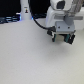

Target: Open the kcup holder, insert the kcup into the holder, and close the kcup holder

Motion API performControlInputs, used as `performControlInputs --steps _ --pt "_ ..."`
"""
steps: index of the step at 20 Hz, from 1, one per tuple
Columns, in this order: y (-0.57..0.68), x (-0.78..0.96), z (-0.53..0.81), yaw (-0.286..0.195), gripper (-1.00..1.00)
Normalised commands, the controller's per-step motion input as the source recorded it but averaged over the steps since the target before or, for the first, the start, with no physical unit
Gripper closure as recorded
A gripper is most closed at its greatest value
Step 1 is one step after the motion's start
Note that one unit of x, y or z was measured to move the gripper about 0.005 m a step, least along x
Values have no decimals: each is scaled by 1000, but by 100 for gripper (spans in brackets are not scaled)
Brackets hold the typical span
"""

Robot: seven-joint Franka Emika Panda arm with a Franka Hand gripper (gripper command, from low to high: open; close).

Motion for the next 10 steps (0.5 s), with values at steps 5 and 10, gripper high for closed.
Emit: performControlInputs --steps 5,10 --pt "570 -606 54 70 -100" --pt "441 -821 12 69 -100"
